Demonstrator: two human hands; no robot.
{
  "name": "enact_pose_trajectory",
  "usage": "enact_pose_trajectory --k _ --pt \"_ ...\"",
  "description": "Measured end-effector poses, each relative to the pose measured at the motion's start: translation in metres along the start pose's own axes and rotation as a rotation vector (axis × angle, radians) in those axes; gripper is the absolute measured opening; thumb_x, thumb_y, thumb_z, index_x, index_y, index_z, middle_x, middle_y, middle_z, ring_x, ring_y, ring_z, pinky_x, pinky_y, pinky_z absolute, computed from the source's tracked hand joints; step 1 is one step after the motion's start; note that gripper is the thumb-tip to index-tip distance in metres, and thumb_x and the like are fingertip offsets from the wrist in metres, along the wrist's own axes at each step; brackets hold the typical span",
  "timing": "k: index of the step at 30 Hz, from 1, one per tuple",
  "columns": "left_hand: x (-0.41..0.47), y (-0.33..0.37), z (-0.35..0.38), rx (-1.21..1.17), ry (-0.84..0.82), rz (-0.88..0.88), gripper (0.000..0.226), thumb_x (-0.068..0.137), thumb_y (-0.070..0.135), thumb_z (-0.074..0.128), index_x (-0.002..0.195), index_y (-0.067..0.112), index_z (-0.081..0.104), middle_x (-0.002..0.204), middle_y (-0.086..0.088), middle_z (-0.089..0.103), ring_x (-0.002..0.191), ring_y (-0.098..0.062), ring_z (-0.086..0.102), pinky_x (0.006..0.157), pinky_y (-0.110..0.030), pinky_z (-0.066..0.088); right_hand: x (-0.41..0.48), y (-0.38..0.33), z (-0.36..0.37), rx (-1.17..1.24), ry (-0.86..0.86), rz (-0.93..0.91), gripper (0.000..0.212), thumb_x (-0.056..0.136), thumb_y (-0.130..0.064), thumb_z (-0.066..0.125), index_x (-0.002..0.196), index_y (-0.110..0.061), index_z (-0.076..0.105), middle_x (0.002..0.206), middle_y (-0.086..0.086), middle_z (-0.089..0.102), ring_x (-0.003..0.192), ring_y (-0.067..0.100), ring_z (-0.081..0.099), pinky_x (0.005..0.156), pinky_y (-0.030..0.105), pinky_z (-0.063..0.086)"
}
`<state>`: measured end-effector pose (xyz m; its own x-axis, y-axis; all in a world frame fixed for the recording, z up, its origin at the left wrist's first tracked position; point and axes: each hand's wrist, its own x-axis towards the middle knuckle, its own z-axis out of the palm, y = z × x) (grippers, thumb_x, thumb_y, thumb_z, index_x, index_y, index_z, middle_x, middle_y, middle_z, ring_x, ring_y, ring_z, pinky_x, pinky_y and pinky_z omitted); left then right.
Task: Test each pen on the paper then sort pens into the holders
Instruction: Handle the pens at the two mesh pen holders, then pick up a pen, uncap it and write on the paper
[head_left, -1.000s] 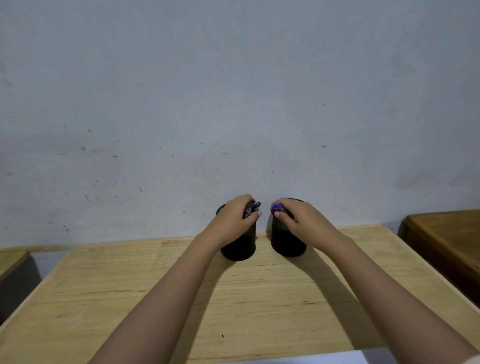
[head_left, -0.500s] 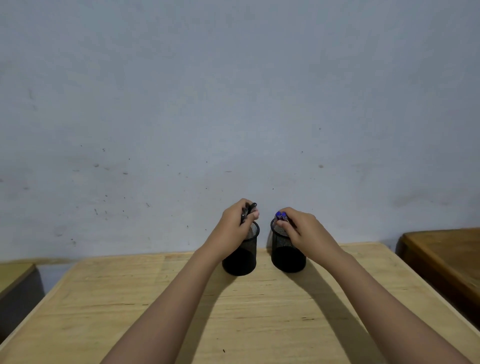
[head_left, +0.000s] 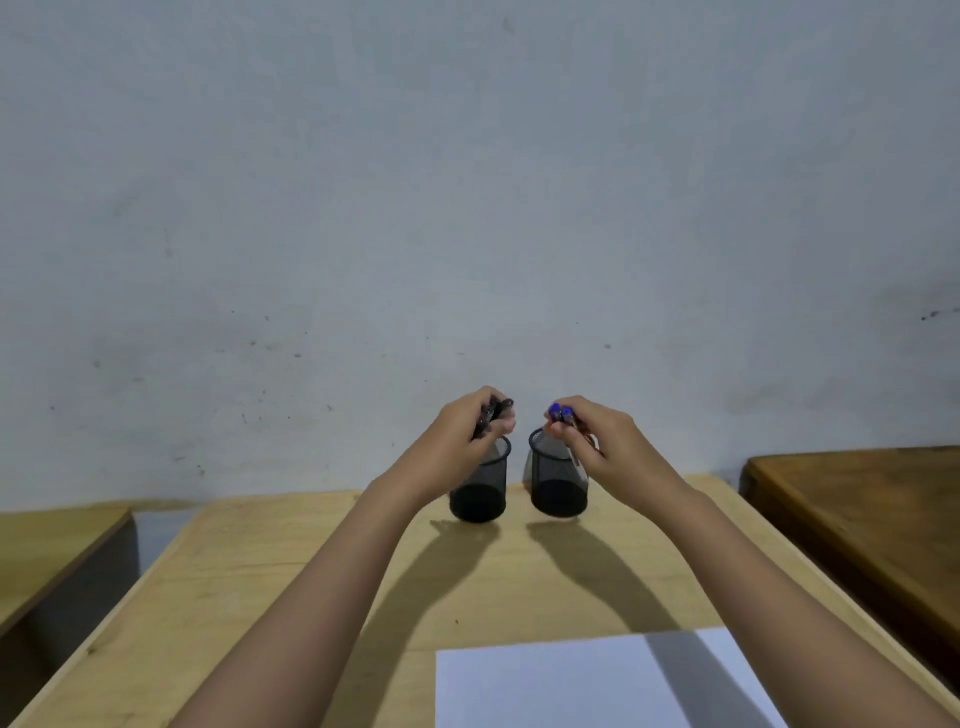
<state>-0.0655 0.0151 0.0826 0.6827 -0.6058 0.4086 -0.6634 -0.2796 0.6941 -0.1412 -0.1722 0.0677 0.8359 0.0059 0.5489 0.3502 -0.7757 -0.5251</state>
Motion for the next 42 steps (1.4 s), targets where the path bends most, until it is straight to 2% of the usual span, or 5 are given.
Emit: enact_pose_trajectory --k 3,9,14,29,42 --pt "-0.03 -0.026 0.01 0.124 -0.14 -0.096 0.01 0.096 0.023 0.048 0.101 0.015 0.052 0.094 0.001 0.061 0.072 -0.006 0.055 0.058 -0.018 0.042 -0.026 0.012 0.012 -0.07 -0.145 0.052 0.012 0.095 -0.024 0.047 0.089 -0.015 0.052 0.08 0.001 0.061 0.077 0.017 0.057 0.069 0.03 0.044" --pt "-0.061 -0.078 0.034 0.138 -0.276 -0.207 0.002 0.093 0.022 0.054 0.092 0.02 0.055 0.096 -0.001 0.065 0.094 -0.022 0.061 0.085 -0.035 0.048 -0.064 0.054 0.044 -0.194 -0.404 0.185 0.011 0.093 -0.022 0.049 0.092 -0.017 0.059 0.076 -0.008 0.056 0.069 0.011 0.05 0.061 0.022 0.035" --pt "-0.053 -0.092 0.052 0.205 -0.323 -0.182 0.006 0.089 0.026 0.058 0.088 0.021 0.059 0.08 0.009 0.057 0.072 -0.008 0.051 0.066 -0.026 0.04 -0.066 0.076 0.059 -0.161 -0.422 0.216 0.016 0.092 -0.026 0.053 0.101 -0.019 0.063 0.095 -0.006 0.064 0.085 0.008 0.056 0.072 0.013 0.04" --pt "-0.045 -0.109 0.067 0.334 -0.405 -0.171 0.067 0.08 0.051 0.064 0.135 0.018 0.043 0.128 0.005 0.046 0.116 -0.013 0.047 0.099 -0.034 0.043 -0.061 0.087 0.063 -0.216 -0.436 0.224 0.047 0.086 -0.032 0.06 0.129 -0.019 0.05 0.124 -0.004 0.055 0.111 0.011 0.051 0.099 0.027 0.041" --pt "-0.171 -0.129 -0.008 0.521 -0.09 -0.511 0.082 0.09 0.062 0.035 0.151 0.014 0.008 0.16 -0.002 0.0 0.147 -0.017 -0.005 0.12 -0.036 0.006 -0.04 0.001 0.127 -0.153 -0.474 0.04 0.025 0.089 -0.024 0.054 0.113 -0.021 0.061 0.109 -0.005 0.059 0.099 0.011 0.053 0.088 0.029 0.047"
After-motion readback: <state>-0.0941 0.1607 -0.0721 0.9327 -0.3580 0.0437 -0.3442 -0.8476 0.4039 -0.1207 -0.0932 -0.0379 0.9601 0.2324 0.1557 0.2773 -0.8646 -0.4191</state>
